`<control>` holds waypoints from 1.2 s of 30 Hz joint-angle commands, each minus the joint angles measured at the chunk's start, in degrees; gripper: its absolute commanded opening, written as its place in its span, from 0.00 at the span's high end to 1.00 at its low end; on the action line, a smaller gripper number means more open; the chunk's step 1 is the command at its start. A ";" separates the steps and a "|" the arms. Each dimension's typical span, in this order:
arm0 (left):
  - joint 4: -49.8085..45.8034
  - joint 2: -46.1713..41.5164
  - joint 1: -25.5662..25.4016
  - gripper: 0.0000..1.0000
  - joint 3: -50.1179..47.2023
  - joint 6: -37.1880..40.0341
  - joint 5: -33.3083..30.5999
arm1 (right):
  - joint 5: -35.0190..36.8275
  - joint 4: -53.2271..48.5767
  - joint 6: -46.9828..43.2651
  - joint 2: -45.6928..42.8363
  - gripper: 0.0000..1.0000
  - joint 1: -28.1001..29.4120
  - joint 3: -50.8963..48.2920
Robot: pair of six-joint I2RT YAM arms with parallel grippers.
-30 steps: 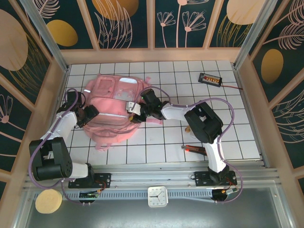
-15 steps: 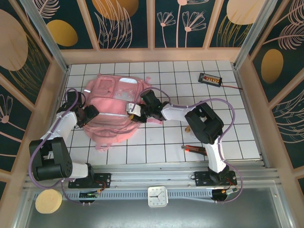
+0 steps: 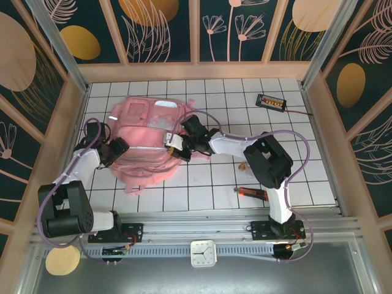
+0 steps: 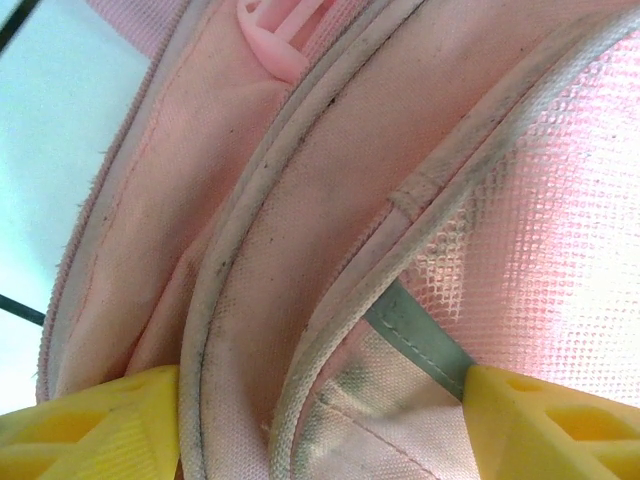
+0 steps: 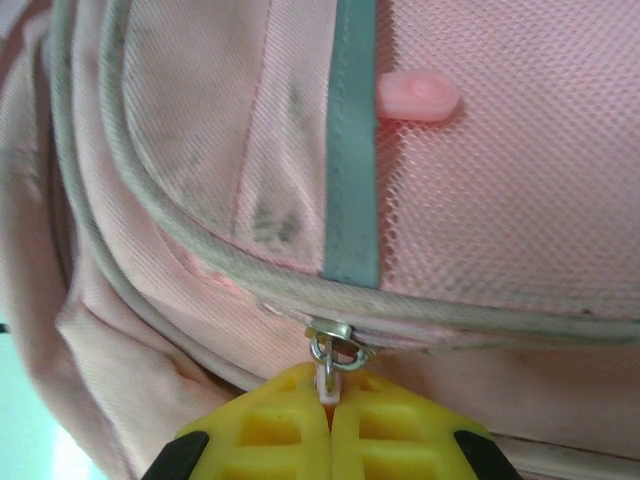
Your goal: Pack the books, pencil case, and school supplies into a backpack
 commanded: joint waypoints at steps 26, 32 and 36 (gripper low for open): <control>5.32 -5.61 -20.76 0.40 -1.32 -11.20 -0.26 | -2.83 -24.67 52.44 -4.22 1.00 4.37 10.14; 5.55 -5.35 -20.76 0.62 -0.89 -9.44 -3.56 | -9.77 -36.31 49.96 -1.80 1.00 4.81 15.89; 6.18 -4.61 -20.80 0.65 -0.52 -7.97 -4.65 | -15.77 -40.59 47.72 -1.86 1.00 4.72 17.86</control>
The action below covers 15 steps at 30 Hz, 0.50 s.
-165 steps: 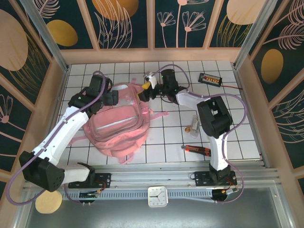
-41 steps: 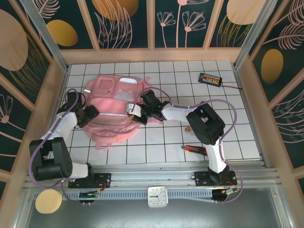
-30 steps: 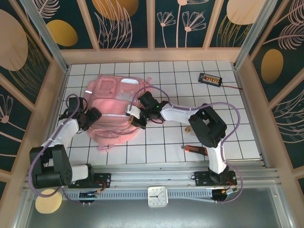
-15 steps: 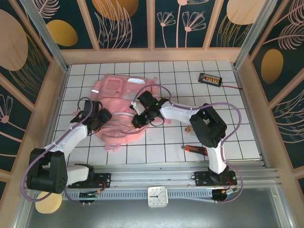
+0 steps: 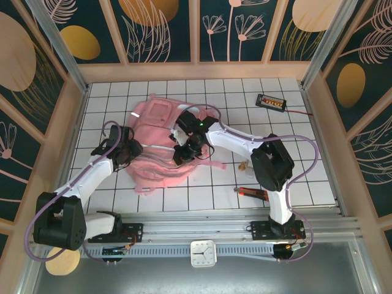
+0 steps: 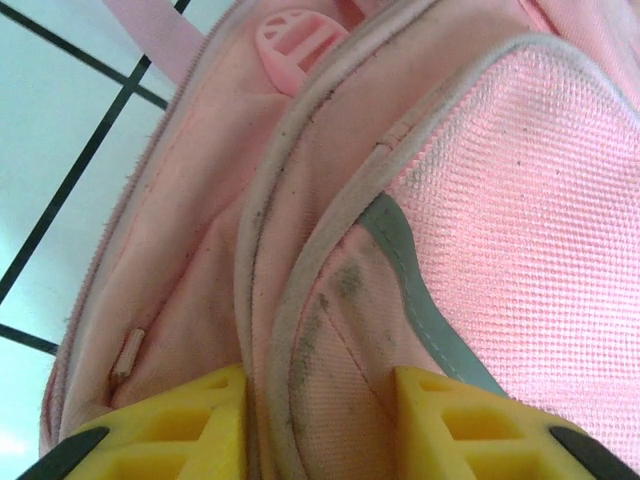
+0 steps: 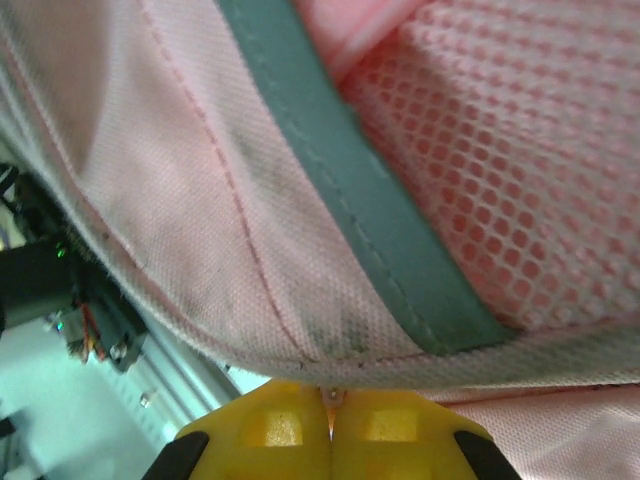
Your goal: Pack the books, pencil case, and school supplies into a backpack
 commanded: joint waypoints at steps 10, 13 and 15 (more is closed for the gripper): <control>4.59 -2.10 -2.83 0.68 0.76 0.17 3.68 | -17.28 -7.51 -1.75 7.60 1.00 4.62 14.14; 4.51 -2.91 -2.85 0.68 0.39 -0.22 3.83 | -14.62 -7.85 -0.41 8.54 1.00 4.09 15.28; 4.88 -3.90 -2.97 0.69 -0.14 -0.68 4.11 | -13.65 -7.75 0.68 9.02 1.00 3.24 16.39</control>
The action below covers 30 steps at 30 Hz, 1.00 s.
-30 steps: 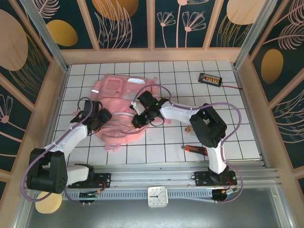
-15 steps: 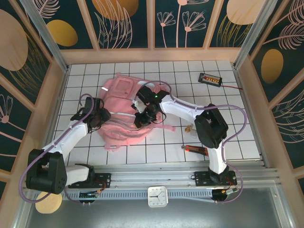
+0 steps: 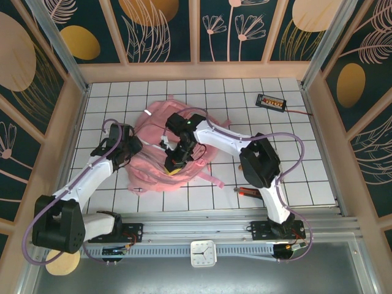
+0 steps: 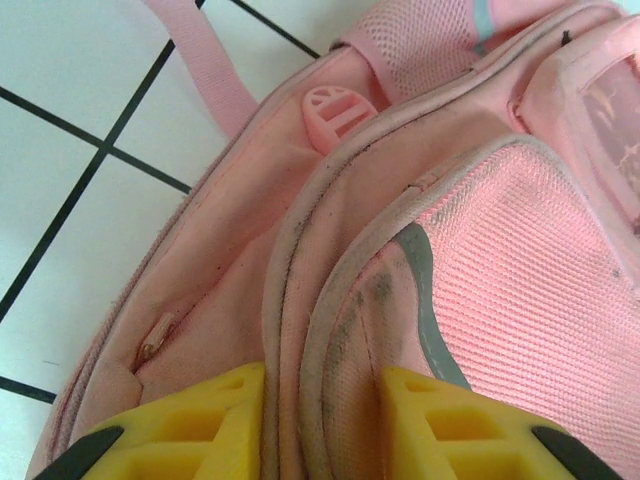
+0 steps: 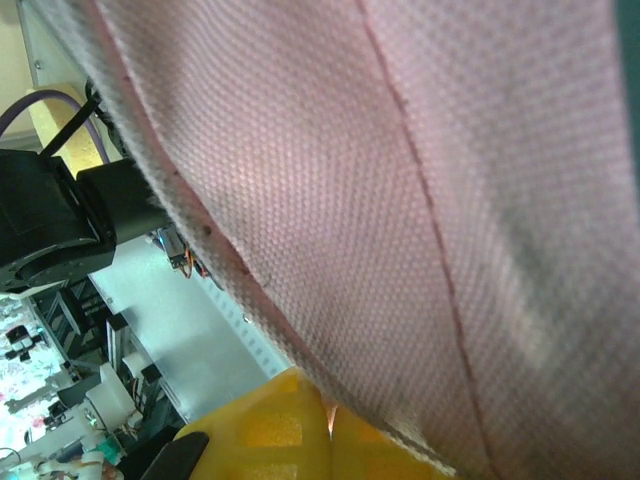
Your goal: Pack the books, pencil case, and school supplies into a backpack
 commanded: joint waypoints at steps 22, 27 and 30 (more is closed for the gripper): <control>-12.45 -3.43 6.41 0.01 8.09 13.13 13.45 | 3.06 3.32 -3.65 -12.86 1.00 -10.85 -18.83; -3.91 5.37 7.63 0.06 8.62 15.17 24.20 | 2.55 3.12 -4.35 -13.64 1.00 -11.36 -19.07; 1.76 11.43 7.66 0.13 8.63 15.13 28.64 | 2.60 3.21 -4.47 -13.23 1.00 -11.42 -18.69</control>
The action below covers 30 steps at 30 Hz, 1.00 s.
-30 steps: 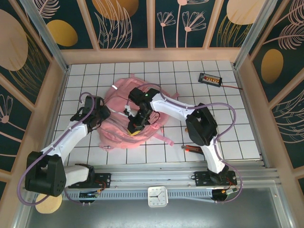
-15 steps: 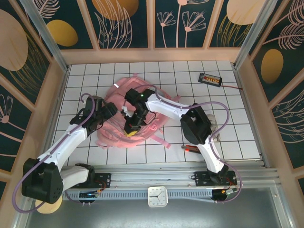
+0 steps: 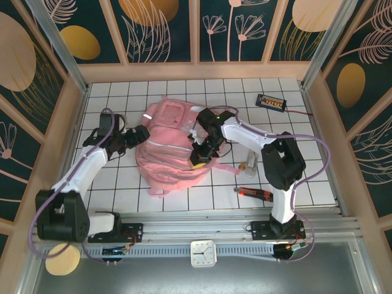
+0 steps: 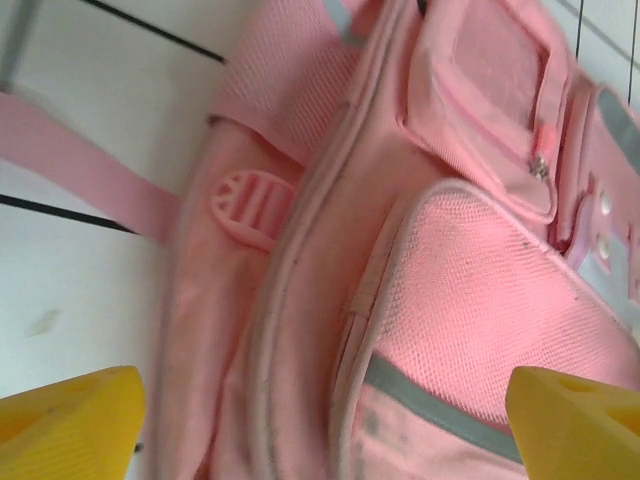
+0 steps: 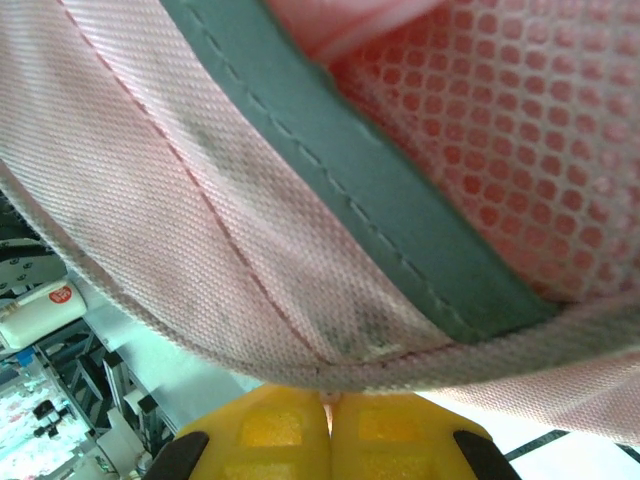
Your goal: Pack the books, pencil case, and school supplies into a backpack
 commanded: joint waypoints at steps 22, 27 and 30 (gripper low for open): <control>13.37 5.45 -12.71 1.00 -2.36 -9.41 -2.22 | -5.24 0.28 5.16 6.85 1.00 12.05 13.19; 17.56 1.08 -15.49 1.00 -7.36 -16.43 -0.70 | -2.71 4.52 9.43 13.52 1.00 11.74 20.91; 16.36 -3.04 -17.05 1.00 -9.48 -18.46 -2.75 | -0.39 9.28 14.51 14.23 1.00 9.38 20.07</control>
